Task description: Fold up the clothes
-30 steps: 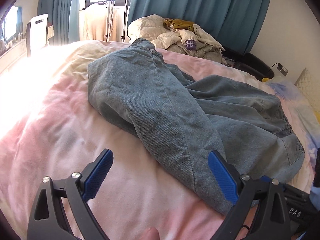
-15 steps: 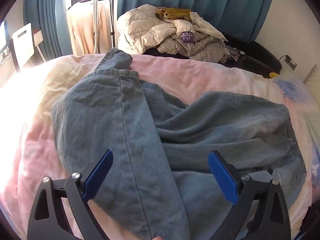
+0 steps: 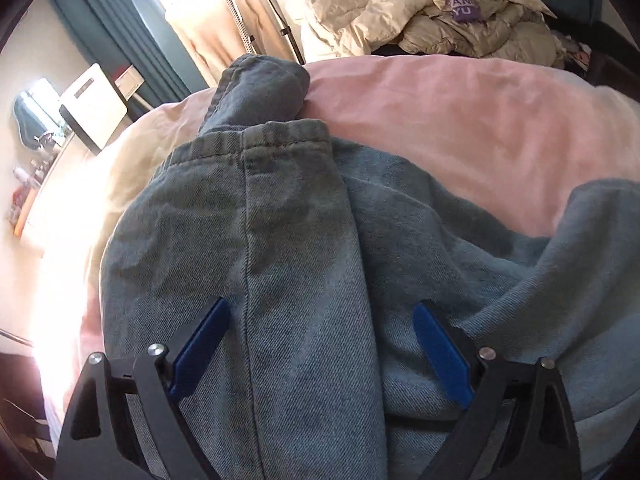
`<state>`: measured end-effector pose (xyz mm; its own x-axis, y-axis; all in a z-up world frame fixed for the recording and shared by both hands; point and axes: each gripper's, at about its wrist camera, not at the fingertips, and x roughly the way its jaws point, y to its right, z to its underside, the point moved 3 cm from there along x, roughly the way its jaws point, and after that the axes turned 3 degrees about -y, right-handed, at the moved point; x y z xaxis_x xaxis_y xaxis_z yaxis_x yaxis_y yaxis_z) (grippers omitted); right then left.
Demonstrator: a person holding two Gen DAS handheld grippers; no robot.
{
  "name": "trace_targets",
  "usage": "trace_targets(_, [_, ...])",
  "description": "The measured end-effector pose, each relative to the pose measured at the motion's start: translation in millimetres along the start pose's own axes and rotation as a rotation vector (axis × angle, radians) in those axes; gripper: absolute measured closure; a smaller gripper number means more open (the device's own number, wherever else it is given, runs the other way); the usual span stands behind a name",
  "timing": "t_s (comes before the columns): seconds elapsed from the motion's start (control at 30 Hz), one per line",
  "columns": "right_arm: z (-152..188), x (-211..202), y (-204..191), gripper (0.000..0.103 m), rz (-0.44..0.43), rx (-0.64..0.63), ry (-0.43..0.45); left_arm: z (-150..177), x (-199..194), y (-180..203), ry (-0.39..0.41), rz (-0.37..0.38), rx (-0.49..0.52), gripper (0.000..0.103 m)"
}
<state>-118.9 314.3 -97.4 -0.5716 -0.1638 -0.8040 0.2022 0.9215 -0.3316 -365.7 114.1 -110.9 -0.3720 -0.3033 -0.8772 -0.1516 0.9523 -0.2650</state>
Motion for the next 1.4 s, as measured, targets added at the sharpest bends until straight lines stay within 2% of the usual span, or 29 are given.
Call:
trace_targets(0.1, [-2,-1,-3,0.053,0.006,-0.013,0.016,3,0,-13,-0.002,0.001,-0.041,0.038])
trace_targets(0.13, [-2,-1,-4,0.053,0.007,-0.017,0.019,5,-3,-18,0.001,0.015,-0.066,0.051])
trace_targets(0.17, [-1,0,-4,0.053,0.010,-0.022,0.018,6,-8,-25,0.008,0.046,-0.096,0.061])
trace_targets(0.2, [-2,1,-5,0.053,0.015,-0.027,0.015,8,-14,-31,0.019,0.085,-0.125,0.064])
trace_targets(0.27, [-2,2,-7,0.053,0.032,-0.040,0.015,12,-28,-44,0.040,0.134,-0.173,0.084])
trace_targets(0.33, [-1,1,-10,0.053,0.037,-0.048,0.022,22,-46,-62,0.065,0.180,-0.213,0.094])
trace_targets(0.47, [0,0,-18,0.053,0.055,-0.080,0.036,49,-82,-106,0.140,0.257,-0.296,0.097])
trace_targets(0.53, [2,-1,-21,0.053,0.067,-0.094,0.035,71,-100,-142,0.210,0.317,-0.369,0.098])
trace_targets(0.63, [4,-5,-28,0.053,0.094,-0.128,0.038,110,-119,-198,0.275,0.359,-0.499,0.098])
trace_targets(0.73, [10,-14,-36,0.053,0.103,-0.163,0.053,154,-120,-244,0.255,0.397,-0.631,0.098])
trace_targets(0.87, [22,-26,-38,0.053,0.063,-0.142,0.004,193,-104,-267,0.179,0.435,-0.660,0.098])
trace_targets(0.93, [28,-39,-39,0.053,0.032,-0.133,0.008,201,-95,-264,0.141,0.453,-0.642,0.098])
trace_targets(1.03, [36,-53,-43,0.053,0.039,-0.150,0.025,208,-91,-257,0.105,0.435,-0.597,0.098])
trace_targets(1.2, [35,-58,-43,0.053,0.031,-0.145,0.024,189,-96,-226,0.069,0.404,-0.454,0.097])
trace_targets(1.27, [34,-55,-43,0.053,0.036,-0.139,0.019,175,-105,-207,0.096,0.351,-0.371,0.078])
trace_targets(1.3, [34,-52,-42,0.053,0.030,-0.134,0.008,166,-110,-196,0.117,0.333,-0.329,0.075])
trace_targets(1.33, [34,-49,-41,0.053,0.024,-0.129,-0.003,157,-114,-184,0.137,0.324,-0.287,0.069])
trace_targets(1.37, [34,-45,-40,0.053,0.019,-0.124,-0.014,148,-117,-172,0.146,0.329,-0.247,0.057])
trace_targets(1.4, [35,-42,-40,0.053,0.013,-0.119,-0.024,139,-118,-160,0.144,0.348,-0.215,0.052])
